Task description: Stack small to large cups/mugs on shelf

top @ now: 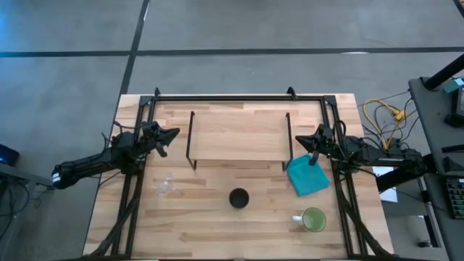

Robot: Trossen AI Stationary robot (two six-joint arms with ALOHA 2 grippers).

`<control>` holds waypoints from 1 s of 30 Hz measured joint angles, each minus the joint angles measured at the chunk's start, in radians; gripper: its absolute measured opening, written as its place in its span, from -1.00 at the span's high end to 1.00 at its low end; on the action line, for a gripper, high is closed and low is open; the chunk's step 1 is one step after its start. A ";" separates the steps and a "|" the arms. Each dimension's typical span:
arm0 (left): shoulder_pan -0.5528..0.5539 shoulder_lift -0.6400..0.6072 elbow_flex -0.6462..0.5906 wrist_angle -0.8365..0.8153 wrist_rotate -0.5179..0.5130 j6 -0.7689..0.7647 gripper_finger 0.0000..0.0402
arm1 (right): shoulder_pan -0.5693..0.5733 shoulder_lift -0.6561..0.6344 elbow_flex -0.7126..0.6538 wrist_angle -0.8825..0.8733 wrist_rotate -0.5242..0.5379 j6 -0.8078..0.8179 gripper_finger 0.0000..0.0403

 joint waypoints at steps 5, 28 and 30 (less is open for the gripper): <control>0.000 0.000 0.000 0.000 0.000 0.000 0.95 | 0.000 0.000 0.000 0.000 0.000 0.000 0.96; 0.000 0.000 0.000 0.000 0.000 0.000 0.95 | -0.002 0.006 0.000 0.005 0.028 -0.715 0.96; 0.000 0.000 0.000 0.000 0.000 0.000 0.95 | -0.002 0.006 0.000 0.006 0.028 -0.620 0.96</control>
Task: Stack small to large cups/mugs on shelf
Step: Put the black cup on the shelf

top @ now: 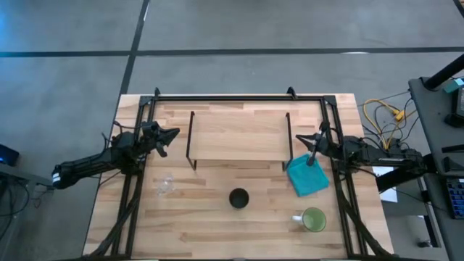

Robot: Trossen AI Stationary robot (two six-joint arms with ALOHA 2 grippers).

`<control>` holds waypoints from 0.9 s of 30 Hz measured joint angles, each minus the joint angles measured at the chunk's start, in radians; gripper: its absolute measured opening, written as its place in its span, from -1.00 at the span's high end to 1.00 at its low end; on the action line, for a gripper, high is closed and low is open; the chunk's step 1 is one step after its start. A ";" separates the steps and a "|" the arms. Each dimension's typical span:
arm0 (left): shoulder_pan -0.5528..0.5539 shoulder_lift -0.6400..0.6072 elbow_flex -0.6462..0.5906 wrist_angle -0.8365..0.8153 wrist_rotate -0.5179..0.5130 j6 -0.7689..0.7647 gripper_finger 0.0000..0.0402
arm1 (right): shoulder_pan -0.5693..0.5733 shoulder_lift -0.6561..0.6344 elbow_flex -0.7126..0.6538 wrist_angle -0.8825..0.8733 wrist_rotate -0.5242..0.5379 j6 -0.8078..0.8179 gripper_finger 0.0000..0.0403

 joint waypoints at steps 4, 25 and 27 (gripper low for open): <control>0.000 0.000 0.000 0.000 0.000 0.000 0.95 | 0.000 0.000 0.000 0.001 0.000 0.441 0.96; 0.000 0.000 0.000 0.001 0.000 -0.004 0.95 | 0.000 0.001 0.000 0.000 0.000 0.730 0.96; 0.000 0.000 0.000 0.001 0.000 -0.005 0.95 | 0.000 0.001 0.000 0.007 -0.001 0.715 0.96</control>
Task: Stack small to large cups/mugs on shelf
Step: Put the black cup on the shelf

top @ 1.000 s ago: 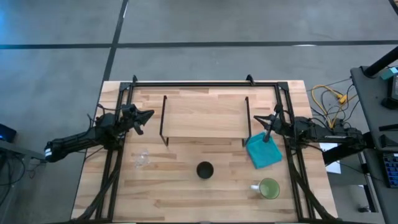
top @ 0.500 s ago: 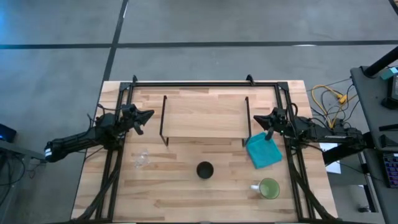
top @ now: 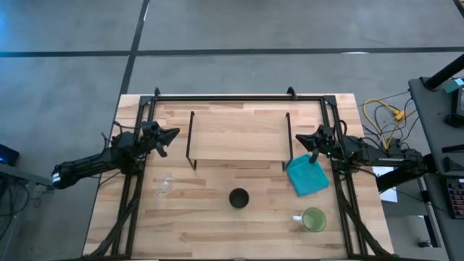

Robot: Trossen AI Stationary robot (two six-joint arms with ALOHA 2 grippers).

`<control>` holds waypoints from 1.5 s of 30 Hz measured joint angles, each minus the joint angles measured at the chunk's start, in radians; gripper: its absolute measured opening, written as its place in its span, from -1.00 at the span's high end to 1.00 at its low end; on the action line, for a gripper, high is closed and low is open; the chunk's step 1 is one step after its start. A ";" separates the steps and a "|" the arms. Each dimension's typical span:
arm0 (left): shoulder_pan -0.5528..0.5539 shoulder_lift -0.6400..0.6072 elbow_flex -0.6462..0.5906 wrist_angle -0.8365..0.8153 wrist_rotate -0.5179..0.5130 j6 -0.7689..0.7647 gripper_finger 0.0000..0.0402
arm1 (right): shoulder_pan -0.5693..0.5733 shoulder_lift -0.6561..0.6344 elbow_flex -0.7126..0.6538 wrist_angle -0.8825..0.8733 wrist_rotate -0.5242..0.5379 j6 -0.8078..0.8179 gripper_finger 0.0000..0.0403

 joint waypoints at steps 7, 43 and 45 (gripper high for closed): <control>0.000 0.000 0.000 0.081 0.000 -0.001 0.95 | 0.000 0.004 0.073 0.018 0.000 -0.023 0.96; -0.001 0.476 0.936 -0.573 0.293 0.677 0.95 | 0.177 1.204 1.443 -0.852 -0.188 -0.115 0.96; -0.001 0.476 0.953 -0.571 0.272 0.682 0.95 | 0.196 1.252 1.495 -0.871 -0.187 -0.136 0.96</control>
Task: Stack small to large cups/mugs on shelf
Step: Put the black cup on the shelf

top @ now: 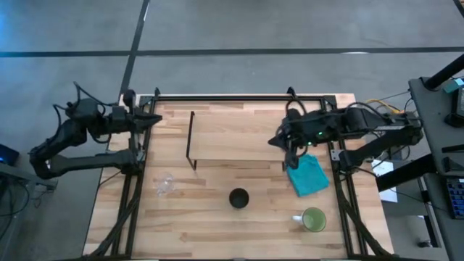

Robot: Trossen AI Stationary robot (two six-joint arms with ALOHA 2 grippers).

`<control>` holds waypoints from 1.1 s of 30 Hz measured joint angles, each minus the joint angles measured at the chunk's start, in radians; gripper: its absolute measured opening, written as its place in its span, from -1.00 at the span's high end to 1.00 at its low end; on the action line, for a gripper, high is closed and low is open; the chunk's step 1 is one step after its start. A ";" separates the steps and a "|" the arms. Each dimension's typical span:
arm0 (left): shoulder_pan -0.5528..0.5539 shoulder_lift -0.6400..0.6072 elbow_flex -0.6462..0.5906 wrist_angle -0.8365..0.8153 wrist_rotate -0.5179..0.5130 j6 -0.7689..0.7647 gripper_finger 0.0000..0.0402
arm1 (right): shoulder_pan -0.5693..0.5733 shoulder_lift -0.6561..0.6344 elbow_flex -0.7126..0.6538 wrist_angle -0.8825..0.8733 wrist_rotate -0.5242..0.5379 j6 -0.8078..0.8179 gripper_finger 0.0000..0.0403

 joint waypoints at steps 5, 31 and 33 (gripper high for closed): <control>0.000 -0.011 0.014 0.001 -0.008 -0.011 0.95 | 0.024 0.097 0.091 -0.004 -0.003 0.003 0.96; 0.000 -0.045 0.005 0.002 -0.007 -0.185 0.95 | 0.031 0.530 0.222 -0.189 -0.322 0.226 0.47; 0.000 -0.048 0.005 0.005 -0.007 -0.185 0.95 | 0.031 0.548 0.222 -0.189 -0.327 0.253 0.49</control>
